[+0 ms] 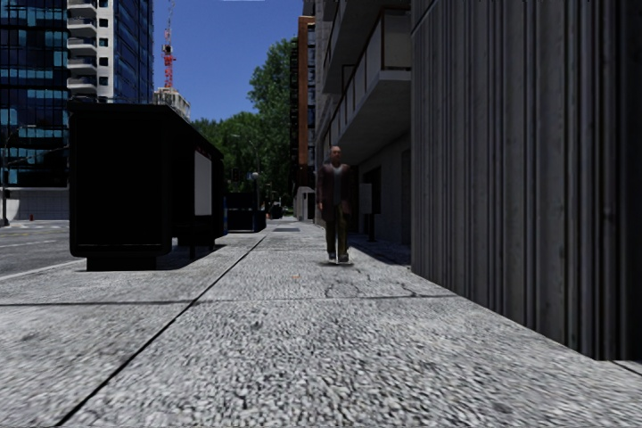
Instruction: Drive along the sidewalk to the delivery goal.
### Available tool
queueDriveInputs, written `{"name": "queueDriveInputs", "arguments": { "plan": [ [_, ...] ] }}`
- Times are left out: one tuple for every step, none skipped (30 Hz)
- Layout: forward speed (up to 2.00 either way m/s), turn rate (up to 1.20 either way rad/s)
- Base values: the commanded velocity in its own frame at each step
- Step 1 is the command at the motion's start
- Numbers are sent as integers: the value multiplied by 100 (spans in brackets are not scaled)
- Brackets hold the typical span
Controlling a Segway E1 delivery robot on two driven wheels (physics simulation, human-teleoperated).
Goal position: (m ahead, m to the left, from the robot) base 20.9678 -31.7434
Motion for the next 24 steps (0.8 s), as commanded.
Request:
{"name": "queueDriveInputs", "arguments": {
  "plan": [
    [120,54],
    [120,54],
    [121,54],
    [122,54],
    [122,54],
    [126,54],
    [135,54],
    [135,54],
    [148,54],
    [161,49],
    [179,32],
    [200,21],
    [200,21],
    [200,18],
    [200,17],
    [200,17],
    [200,17],
    [200,17],
    [200,17],
    [200,17],
    [200,17],
    [200,24],
    [200,39],
    [200,59]
  ]
}}
